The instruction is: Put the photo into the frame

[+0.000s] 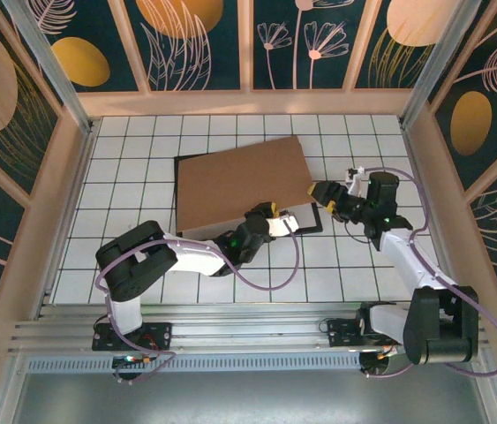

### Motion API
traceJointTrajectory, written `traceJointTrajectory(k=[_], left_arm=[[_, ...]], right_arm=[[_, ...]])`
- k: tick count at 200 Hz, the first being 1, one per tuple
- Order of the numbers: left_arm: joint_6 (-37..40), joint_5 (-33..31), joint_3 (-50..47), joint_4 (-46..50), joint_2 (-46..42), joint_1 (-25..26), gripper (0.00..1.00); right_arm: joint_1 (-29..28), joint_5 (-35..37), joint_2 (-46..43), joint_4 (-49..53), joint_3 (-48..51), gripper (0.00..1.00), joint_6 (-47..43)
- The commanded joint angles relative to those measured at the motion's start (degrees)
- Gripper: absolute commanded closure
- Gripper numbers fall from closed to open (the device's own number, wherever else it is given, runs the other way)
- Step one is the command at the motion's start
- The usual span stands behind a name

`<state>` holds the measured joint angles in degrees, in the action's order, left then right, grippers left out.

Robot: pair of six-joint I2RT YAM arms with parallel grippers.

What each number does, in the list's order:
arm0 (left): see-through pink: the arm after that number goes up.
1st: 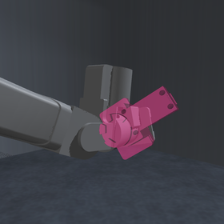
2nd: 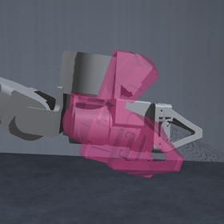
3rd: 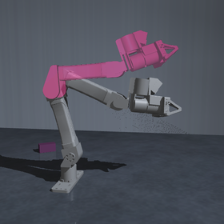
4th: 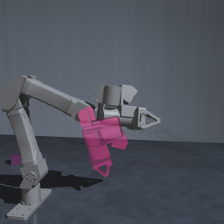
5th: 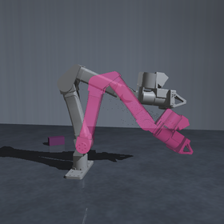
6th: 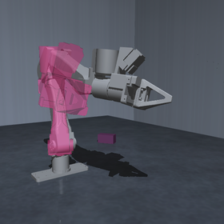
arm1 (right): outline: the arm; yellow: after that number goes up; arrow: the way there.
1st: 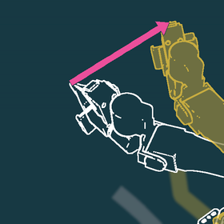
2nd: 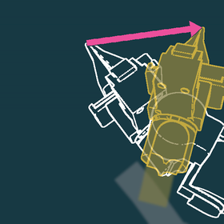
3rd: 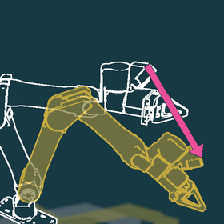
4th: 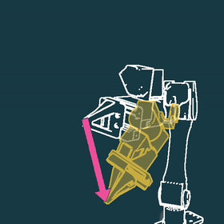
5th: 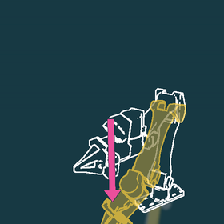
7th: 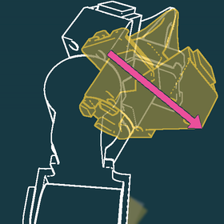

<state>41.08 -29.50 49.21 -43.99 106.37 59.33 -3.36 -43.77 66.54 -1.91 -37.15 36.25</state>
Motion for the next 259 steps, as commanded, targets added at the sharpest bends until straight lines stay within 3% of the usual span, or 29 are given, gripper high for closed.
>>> traceJointTrajectory(k=[1,21,52,101,136,186,217,259], left_arm=[[1.5,-3.9,0.5,-3.6,-0.5,-0.2,0.81],[3.1,-4.8,1.0,-4.4,-1.2,-0.1,0.88],[5.1,-6.1,1.9,-4.9,-3.2,-0.1,1.0],[8.8,-9.3,2.3,-6.5,-7.8,-0.1,1.0],[7.5,-11.6,2.4,-3.7,-16.1,-1.4,1.0],[3.3,-14.1,3.3,3.3,-25.3,-6.1,1.0],[-2.0,-15.5,6.2,10.9,-28.8,-8.3,1.0],[-9.1,-17.8,11.7,21.2,-29.6,-9.6,1.0]], right_arm=[[0.7,1.2,-1.3,4.0,-3.5,0.25,-3.9],[2.2,2.9,-3.2,7.5,-5.2,0.23,-6.4],[2.1,11.6,-7.5,11.9,-6.6,0.22,-12.7],[-4.6,25.1,-10.8,11.9,-6.9,0.23,-21.6],[-9.6,32.1,-10.8,10.1,-7.2,0.23,-25.4],[-13.4,29.0,-9.4,7.5,-6.1,0.24,-31.5],[-17.6,23.0,1.4,11.2,-10.0,0.26,-41.5],[-22.1,26.4,13.7,21.0,-16.8,0.31,-58.6]])
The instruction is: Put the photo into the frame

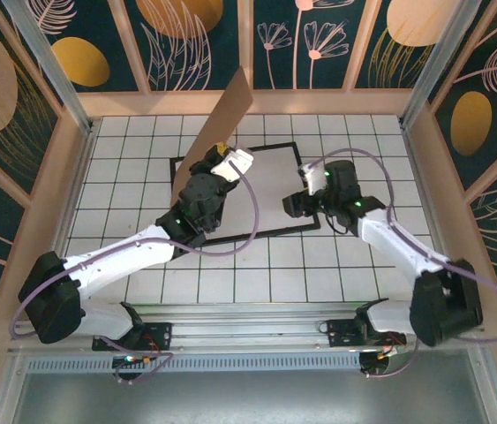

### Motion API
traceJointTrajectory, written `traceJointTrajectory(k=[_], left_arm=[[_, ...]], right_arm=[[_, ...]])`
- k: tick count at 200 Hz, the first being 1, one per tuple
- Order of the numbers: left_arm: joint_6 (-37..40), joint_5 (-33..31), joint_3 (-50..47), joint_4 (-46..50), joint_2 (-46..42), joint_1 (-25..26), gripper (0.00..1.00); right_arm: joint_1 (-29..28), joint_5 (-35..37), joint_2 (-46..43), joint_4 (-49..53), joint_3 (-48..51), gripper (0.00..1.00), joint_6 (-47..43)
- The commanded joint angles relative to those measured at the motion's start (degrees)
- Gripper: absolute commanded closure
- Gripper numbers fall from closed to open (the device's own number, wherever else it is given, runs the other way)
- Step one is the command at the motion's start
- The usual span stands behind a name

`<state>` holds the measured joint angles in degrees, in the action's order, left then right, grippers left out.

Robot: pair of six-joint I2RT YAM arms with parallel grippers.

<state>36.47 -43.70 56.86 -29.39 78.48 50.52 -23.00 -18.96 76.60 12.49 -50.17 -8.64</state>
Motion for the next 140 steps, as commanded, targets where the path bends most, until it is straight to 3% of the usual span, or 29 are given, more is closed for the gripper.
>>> traceJointTrajectory(k=[1,50,140], left_arm=[[-4.6,-3.7,4.2,6.8,-1.7,-0.8,1.0],[-7.6,-1.0,7.0,11.4,-1.6,-1.6,1.0],[-7.3,-1.4,7.7,10.2,0.5,-2.2,1.0]], right_arm=[[-2.6,1.7,3.8,6.8,-3.9,0.31,-14.2],[-5.4,2.2,14.8,14.8,-12.2,0.33,-29.8],[-7.6,7.9,22.1,21.1,-14.5,0.4,-35.4]])
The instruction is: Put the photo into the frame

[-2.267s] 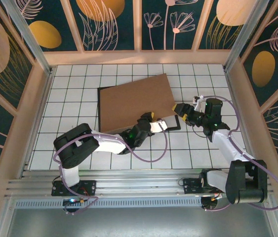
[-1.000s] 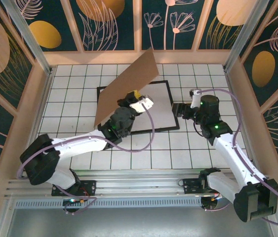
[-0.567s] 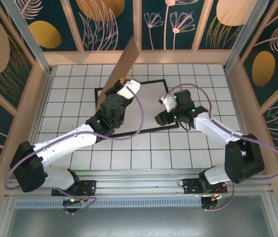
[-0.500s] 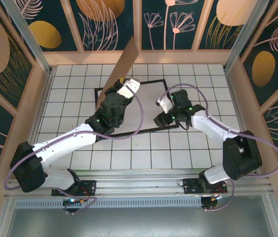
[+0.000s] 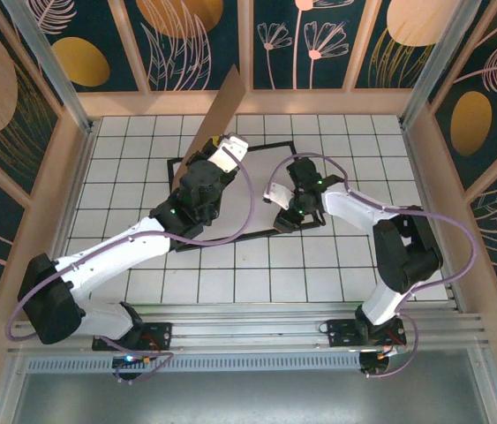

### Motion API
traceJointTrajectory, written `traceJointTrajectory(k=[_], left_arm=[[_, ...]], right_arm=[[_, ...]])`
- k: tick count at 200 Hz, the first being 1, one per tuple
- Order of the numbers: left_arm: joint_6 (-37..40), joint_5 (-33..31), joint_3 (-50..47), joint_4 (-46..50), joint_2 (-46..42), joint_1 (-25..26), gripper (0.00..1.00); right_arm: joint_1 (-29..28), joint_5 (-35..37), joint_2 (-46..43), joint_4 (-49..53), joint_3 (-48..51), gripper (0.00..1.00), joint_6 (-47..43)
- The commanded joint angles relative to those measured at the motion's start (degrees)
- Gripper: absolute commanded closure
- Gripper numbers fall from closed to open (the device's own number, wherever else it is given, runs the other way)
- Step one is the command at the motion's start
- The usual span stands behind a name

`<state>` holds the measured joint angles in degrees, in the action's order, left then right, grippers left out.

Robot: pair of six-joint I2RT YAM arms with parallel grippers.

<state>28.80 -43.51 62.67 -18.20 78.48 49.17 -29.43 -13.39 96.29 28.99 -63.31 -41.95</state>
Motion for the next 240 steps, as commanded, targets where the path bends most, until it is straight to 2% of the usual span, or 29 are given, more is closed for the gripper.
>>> traceJointTrajectory(k=[1,90,148,240], left_arm=[[0.4,-1.6,1.8,-1.0,0.5,-0.8,1.0],[0.7,-1.7,0.5,-2.5,0.8,-0.9,1.0],[0.7,-1.2,0.3,-2.6,1.3,-1.0,1.0],[1.0,-0.8,0.3,-2.4,2.2,-1.1,1.0]], right_arm=[[-1.3,2.4,2.4,4.7,-1.4,0.4,-2.1],[-4.9,6.6,5.6,9.4,-3.8,0.49,-0.4],[-5.5,10.0,6.8,10.6,-4.4,0.52,0.5],[-5.7,10.9,8.9,10.3,-5.3,0.55,0.5]])
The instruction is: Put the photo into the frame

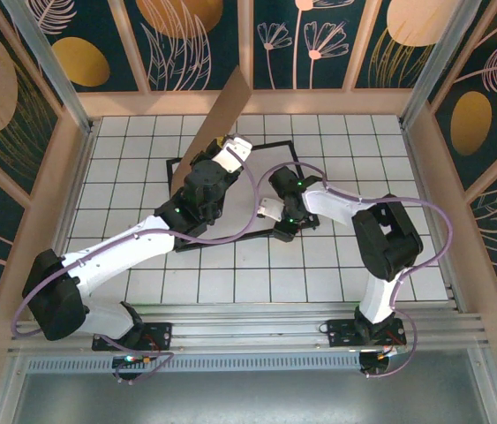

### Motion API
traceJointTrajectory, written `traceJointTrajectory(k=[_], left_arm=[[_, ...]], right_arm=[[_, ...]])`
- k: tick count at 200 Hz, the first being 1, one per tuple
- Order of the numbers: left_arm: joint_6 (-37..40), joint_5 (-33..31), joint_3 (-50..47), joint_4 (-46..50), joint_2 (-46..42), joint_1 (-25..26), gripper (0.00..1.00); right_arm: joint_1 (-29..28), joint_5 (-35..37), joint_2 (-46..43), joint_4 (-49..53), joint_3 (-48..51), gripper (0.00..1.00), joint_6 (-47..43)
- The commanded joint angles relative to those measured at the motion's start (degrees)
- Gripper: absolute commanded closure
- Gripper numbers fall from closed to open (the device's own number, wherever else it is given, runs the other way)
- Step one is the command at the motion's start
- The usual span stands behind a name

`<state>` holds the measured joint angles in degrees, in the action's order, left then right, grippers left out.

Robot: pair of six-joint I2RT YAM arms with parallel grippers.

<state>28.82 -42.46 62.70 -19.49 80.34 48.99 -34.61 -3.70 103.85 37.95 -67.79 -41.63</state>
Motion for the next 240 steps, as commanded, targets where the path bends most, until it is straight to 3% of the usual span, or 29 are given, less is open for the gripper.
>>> traceJointTrajectory(k=[1,33,76,194,240], left_arm=[[1.0,-1.8,0.3,-1.1,0.4,-0.9,1.0],[0.9,-1.8,0.4,-1.1,1.0,-0.9,1.0],[1.5,-2.4,0.2,-1.5,1.4,-0.8,1.0],[1.7,-2.5,-0.2,-2.0,2.0,-1.0,1.0],[1.8,-2.5,0.1,-1.8,2.5,-0.9,1.0]], right_arm=[[-0.5,1.3,1.3,1.3,-0.8,0.55,0.1],[-0.5,1.1,2.0,1.9,-1.3,0.59,0.3],[-1.0,2.1,1.4,3.2,-1.6,0.73,1.7],[-2.5,6.2,-0.8,1.3,2.2,0.84,3.6],[-2.5,6.9,-5.9,-0.9,2.5,0.73,3.1]])
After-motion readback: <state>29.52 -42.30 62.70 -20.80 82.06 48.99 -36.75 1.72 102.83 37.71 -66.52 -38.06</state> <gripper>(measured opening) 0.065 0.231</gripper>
